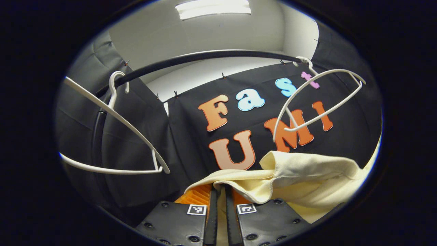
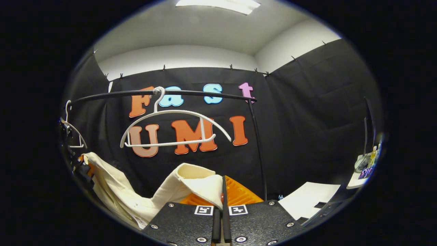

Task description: Grasp the clothes on the hanger with both hands and then place them into the laundry hamper below.

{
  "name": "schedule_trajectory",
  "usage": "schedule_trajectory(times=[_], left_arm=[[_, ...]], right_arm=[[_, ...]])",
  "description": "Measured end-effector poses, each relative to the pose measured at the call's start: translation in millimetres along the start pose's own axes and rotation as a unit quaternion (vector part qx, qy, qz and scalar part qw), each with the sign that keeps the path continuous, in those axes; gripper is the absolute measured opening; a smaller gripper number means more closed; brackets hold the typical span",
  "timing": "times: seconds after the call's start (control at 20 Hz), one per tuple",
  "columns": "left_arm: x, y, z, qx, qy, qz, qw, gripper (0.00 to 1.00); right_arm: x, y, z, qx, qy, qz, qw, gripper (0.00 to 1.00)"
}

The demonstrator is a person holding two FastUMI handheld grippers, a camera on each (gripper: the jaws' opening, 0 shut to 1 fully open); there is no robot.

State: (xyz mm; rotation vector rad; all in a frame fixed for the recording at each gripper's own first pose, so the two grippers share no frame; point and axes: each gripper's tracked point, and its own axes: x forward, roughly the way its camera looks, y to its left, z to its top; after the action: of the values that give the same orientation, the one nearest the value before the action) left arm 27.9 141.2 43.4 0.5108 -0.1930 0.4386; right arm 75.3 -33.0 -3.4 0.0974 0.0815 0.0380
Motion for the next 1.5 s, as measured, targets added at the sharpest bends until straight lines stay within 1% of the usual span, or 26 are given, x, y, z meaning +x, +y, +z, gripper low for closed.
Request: schedule_trajectory(times=[0.1, 0.2, 0.4, 0.5, 0.55, 0.6, 0.65, 0.75, 0.85, 0.9, 0.95, 1.05, 1.1, 1.15, 1.25, 1.3, 1.4, 1.5], left_arm=[[-15.7, -10.7, 5.7, -0.032, 0.006, -0.027, 0.999, 0.19], [-28.9, -29.8, 2.2, -0.06, 0.019, -0.064, 0.996, 0.19], [-57.8, -60.2, -3.9, -0.111, 0.046, -0.125, 0.985, 0.19], [-72.6, -75.8, -6.0, -0.15, 0.062, -0.152, 0.975, 0.18], [-81.9, -86.9, -9.6, -0.175, 0.072, -0.168, 0.968, 0.16], [-90.4, -97.3, -13.9, -0.193, 0.084, -0.186, 0.96, 0.17], [-98.0, -103.0, -17.5, -0.201, 0.094, -0.2, 0.954, 0.17], [-107.3, -110.4, -19.8, -0.201, 0.11, -0.221, 0.948, 0.17], [-115.4, -123.2, -21.9, -0.212, 0.125, -0.245, 0.938, 0.17], [-117.9, -127.1, -23.8, -0.217, 0.135, -0.253, 0.933, 0.14], [-118.6, -131.8, -29.5, -0.221, 0.144, -0.262, 0.928, 0.17], [-123.3, -139.5, -39.8, -0.23, 0.166, -0.274, 0.919, 0.17], [-130.3, -144.9, -45.7, -0.236, 0.181, -0.28, 0.913, 0.15], [-136.2, -146.3, -49.3, -0.242, 0.192, -0.283, 0.908, 0.17], [-143.8, -152.1, -58.9, -0.252, 0.212, -0.29, 0.899, 0.18], [-146.0, -156.4, -64.9, -0.253, 0.223, -0.293, 0.895, 0.17], [-145.5, -164.6, -79.5, -0.25, 0.247, -0.298, 0.888, 0.18], [-153.3, -178.5, -93.9, -0.25, 0.278, -0.306, 0.876, 0.17]], right_arm=[[-11.3, 10.5, -3.8, -0.013, 0.004, 0.009, 1.0, 0.02], [-21.0, 25.9, -5.6, -0.021, 0.005, 0.025, 0.999, 0.02], [-38.1, 54.4, -17.2, -0.029, 0.02, 0.057, 0.998, 0.02], [-48.0, 58.3, -31.4, -0.041, 0.034, 0.063, 0.997, 0.02], [-51.1, 61.3, -38.5, -0.044, 0.043, 0.069, 0.996, 0.02], [-53.7, 65.5, -44.8, -0.042, 0.051, 0.073, 0.995, 0.02], [-56.1, 67.5, -53.6, -0.041, 0.06, 0.075, 0.995, 0.02], [-56.0, 64.8, -78.1, -0.043, 0.078, 0.072, 0.993, 0.02], [-57.1, 62.6, -92.0, -0.048, 0.095, 0.069, 0.992, 0.02], [-56.8, 61.7, -97.7, -0.048, 0.104, 0.067, 0.991, 0.02], [-55.5, 60.2, -105.5, -0.044, 0.113, 0.065, 0.991, 0.02], [-54.4, 56.7, -119.4, -0.039, 0.13, 0.057, 0.989, 0.02], [-55.0, 55.7, -126.3, -0.038, 0.139, 0.057, 0.988, 0.02], [-56.4, 55.2, -133.9, -0.039, 0.148, 0.056, 0.987, 0.02], [-60.2, 55.6, -148.5, -0.039, 0.165, 0.057, 0.984, 0.02], [-62.2, 55.8, -154.4, -0.04, 0.174, 0.057, 0.982, 0.02], [-63.0, 52.5, -167.4, -0.036, 0.191, 0.053, 0.98, 0.02], [-59.1, 48.1, -185.7, -0.038, 0.214, 0.043, 0.975, 0.02]])
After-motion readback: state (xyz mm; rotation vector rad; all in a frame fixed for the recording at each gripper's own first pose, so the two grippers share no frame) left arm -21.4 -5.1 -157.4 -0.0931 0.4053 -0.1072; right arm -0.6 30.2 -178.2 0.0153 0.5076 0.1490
